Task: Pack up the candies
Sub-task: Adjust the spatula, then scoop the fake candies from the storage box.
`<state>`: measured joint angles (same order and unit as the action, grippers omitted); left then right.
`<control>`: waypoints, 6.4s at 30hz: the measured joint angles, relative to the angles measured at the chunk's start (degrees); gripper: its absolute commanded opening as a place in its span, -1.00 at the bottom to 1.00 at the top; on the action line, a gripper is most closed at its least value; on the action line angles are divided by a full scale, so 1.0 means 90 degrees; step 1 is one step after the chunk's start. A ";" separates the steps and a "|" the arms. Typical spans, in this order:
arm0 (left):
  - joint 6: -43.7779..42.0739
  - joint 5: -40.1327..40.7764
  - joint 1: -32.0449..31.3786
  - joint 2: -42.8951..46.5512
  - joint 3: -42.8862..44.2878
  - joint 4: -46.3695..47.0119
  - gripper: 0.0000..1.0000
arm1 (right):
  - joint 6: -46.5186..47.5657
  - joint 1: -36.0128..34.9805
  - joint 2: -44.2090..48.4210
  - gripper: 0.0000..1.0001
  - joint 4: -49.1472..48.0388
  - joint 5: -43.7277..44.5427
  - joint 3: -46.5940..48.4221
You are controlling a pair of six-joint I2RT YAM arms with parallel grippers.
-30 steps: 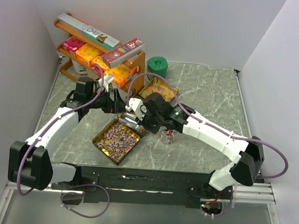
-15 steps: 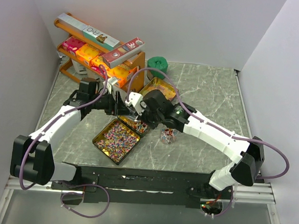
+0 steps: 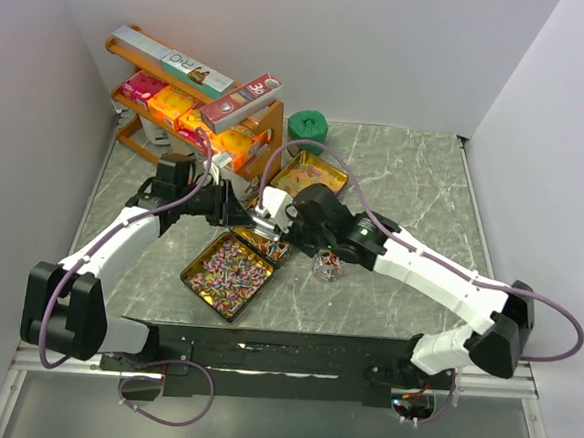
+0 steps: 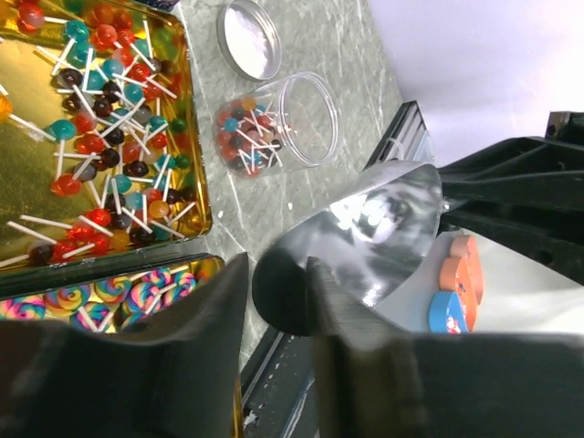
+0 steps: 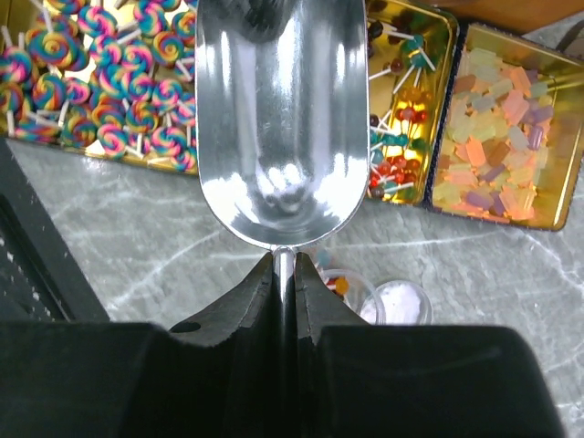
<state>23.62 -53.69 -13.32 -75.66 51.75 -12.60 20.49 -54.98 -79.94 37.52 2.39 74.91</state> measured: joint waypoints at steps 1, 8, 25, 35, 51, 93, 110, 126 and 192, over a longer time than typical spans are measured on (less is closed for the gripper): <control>0.0017 0.0000 0.0000 -0.0022 0.0000 0.0012 -0.63 | 0.0029 0.0000 0.0136 -1.00 -0.0024 -0.0019 -0.0117; 0.0522 -0.0308 0.0066 -0.0075 0.0002 0.0104 -0.98 | -0.0012 0.0177 0.0316 -0.78 -0.0017 -0.0442 -0.0221; 0.0831 0.0022 0.0075 0.0597 -0.0396 0.0646 -0.98 | -0.0248 0.0697 0.0090 -0.64 0.0321 -0.1681 0.0114; 0.0782 0.0277 0.0073 0.0699 -0.0512 0.0712 -0.74 | -0.0420 0.0738 -0.0182 -1.00 0.0491 -0.1717 0.0226; 0.0454 0.2963 0.0112 0.1222 -0.0187 -0.0454 0.67 | 0.1001 0.0697 -0.0593 -1.00 0.0454 -0.0663 0.0889; 0.0665 0.3599 0.1027 -0.0202 -0.0624 -0.2514 0.43 | 0.3344 -0.1229 -0.2096 -1.00 0.1926 0.1654 0.0918; 0.0816 0.3342 0.1018 -0.0724 -0.0627 -0.1916 -0.01 | 0.3296 -0.2030 -0.2742 -1.00 0.1666 0.2919 0.0923; 0.0840 0.3184 0.0971 -0.0828 -0.0726 -0.1608 -0.39 | 0.3174 -0.2288 -0.2834 -1.00 0.1783 0.1889 0.1328; 0.1005 0.2888 0.0835 -0.1144 -0.0576 -0.1433 -0.71 | 0.1163 -0.1987 -0.3963 -1.00 0.2159 0.0653 0.2511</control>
<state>32.67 -27.70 -5.80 -85.95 46.57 -25.50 30.96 -72.86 -115.61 56.95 8.27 97.51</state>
